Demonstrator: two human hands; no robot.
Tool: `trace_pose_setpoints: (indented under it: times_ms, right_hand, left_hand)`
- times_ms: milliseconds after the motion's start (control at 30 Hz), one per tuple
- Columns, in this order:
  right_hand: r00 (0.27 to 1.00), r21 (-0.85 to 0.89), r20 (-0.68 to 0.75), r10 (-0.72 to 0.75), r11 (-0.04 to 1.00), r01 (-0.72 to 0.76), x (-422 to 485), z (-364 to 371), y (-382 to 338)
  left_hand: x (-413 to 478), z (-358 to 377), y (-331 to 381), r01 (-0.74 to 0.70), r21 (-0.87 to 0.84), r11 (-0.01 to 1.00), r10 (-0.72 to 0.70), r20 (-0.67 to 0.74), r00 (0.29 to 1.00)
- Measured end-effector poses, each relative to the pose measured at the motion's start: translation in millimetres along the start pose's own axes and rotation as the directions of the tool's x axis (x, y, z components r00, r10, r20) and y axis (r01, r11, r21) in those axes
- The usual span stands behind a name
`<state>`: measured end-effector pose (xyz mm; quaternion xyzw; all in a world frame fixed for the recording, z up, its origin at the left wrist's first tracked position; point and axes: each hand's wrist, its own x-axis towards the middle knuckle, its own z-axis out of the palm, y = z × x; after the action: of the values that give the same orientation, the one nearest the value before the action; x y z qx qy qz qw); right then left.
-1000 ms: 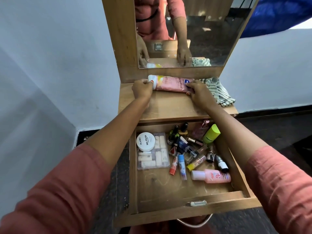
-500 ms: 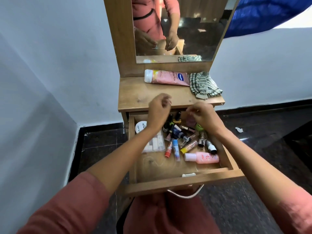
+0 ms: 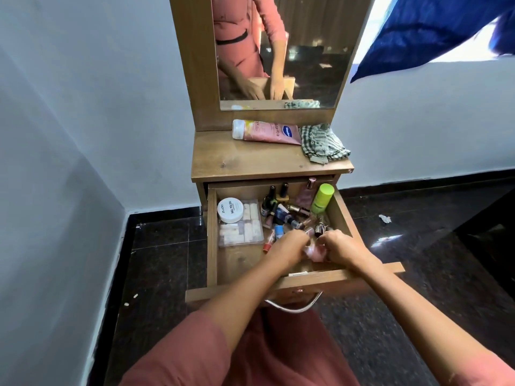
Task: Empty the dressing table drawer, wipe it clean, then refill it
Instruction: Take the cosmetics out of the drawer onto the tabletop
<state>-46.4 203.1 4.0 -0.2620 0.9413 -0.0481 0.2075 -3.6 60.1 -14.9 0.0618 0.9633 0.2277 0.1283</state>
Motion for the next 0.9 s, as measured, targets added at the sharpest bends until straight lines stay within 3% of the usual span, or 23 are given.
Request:
trace_pose_setpoints:
  times_ms: [267, 500, 567, 633, 767, 833, 900]
  right_hand:
    - [0.995, -0.107, 0.063, 0.075, 0.992, -0.068, -5.8, -10.4, -21.9]
    - [0.999, -0.099, 0.022, -0.039, 0.994, 0.041, -3.9, -12.4, -15.8]
    - [0.999, -0.019, 0.008, -0.034, 0.999, 0.034, -2.8, -17.0, -16.4]
    - [1.000, 0.176, -0.022, -0.003, 0.984, 0.007, -0.1, -23.0, -17.2]
    - [0.983, 0.592, -0.170, 0.071, 0.804, 0.044, 0.5, -37.5, -28.8]
    - [0.957, 0.761, -0.256, 0.139, 0.639, 0.111, 2.1, -44.7, -41.2]
    - [0.953, 0.888, -0.251, 0.172, 0.433, 0.156, 6.4, -51.7, -57.3]
  left_hand:
    - [-2.0, 2.4, 3.8, -0.011, 0.163, 0.987, 0.009, 0.013, 1.000]
    - [-11.0, -4.8, -3.8, 0.012, 0.083, 0.996, -0.012, -0.005, 1.000]
    - [-14.4, -14.1, -8.5, 0.024, 0.042, 0.999, -0.023, -0.023, 0.999]
    - [-18.7, -26.0, -13.5, 0.025, 0.004, 1.000, -0.025, -0.062, 0.998]
    - [-31.8, -54.3, -22.9, 0.028, -0.154, 0.988, -0.060, -0.202, 0.977]
    - [-36.2, -67.8, -28.5, 0.028, -0.220, 0.975, -0.090, -0.276, 0.957]
    - [-38.7, -80.2, -33.9, 0.030, -0.303, 0.953, -0.135, -0.334, 0.933]
